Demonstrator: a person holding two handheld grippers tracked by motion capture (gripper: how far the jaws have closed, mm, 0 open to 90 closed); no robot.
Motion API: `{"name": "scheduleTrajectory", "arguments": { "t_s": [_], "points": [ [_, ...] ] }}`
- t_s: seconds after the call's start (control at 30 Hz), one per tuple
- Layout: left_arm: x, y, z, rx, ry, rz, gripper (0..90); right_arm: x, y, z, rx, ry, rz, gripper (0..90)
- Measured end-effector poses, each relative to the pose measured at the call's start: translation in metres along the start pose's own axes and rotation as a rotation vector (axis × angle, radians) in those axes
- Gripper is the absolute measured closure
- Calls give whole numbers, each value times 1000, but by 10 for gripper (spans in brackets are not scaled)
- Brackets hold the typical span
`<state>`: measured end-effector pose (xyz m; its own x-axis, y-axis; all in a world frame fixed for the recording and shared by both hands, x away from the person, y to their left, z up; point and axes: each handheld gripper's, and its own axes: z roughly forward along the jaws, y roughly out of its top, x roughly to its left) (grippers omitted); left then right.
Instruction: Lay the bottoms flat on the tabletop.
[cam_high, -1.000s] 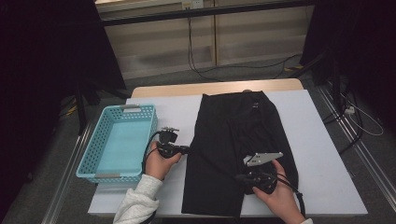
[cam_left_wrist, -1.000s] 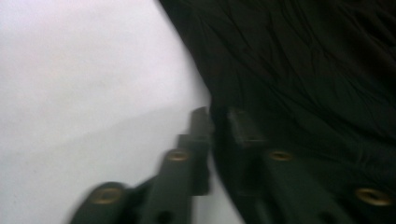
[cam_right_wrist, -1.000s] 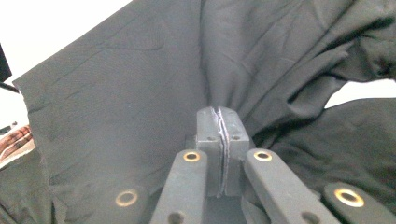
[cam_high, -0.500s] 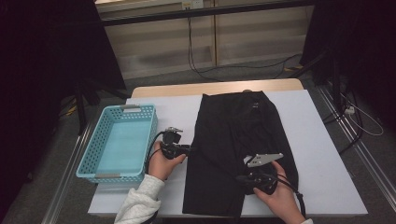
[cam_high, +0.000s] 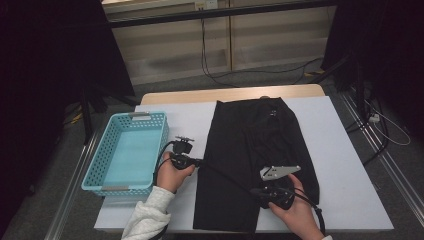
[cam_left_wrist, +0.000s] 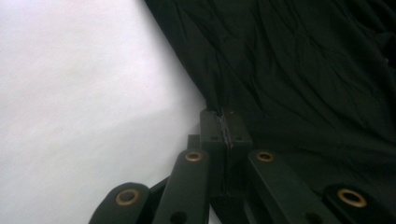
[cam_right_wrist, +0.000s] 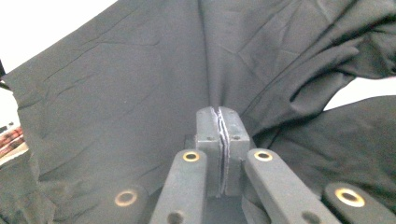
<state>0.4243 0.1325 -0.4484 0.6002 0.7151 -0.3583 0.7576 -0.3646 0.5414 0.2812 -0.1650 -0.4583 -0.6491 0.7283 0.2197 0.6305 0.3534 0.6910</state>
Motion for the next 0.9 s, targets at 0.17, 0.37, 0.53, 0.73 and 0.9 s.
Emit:
{"name": "scheduleTrajectory", "arguments": {
  "t_s": [0.17, 0.37, 0.53, 0.73, 0.9],
  "points": [
    [1, 0, -4, 5, 9, 0, 885, 5, 1, 3, 1, 8, -12, 885],
    [3, -1, -4, 11, 22, -10, 880, 7, 1, 6, 2, 21, -14, 877],
    [3, -1, -5, 20, 36, -8, 886, 8, 2, 7, -3, 20, -14, 879],
    [3, -1, -8, 20, 49, -12, 887, 12, 4, 11, 1, 26, -27, 880],
    [5, -1, -9, 18, 52, -17, 887, 14, 5, 13, -1, 28, -30, 881]
  ]
}}
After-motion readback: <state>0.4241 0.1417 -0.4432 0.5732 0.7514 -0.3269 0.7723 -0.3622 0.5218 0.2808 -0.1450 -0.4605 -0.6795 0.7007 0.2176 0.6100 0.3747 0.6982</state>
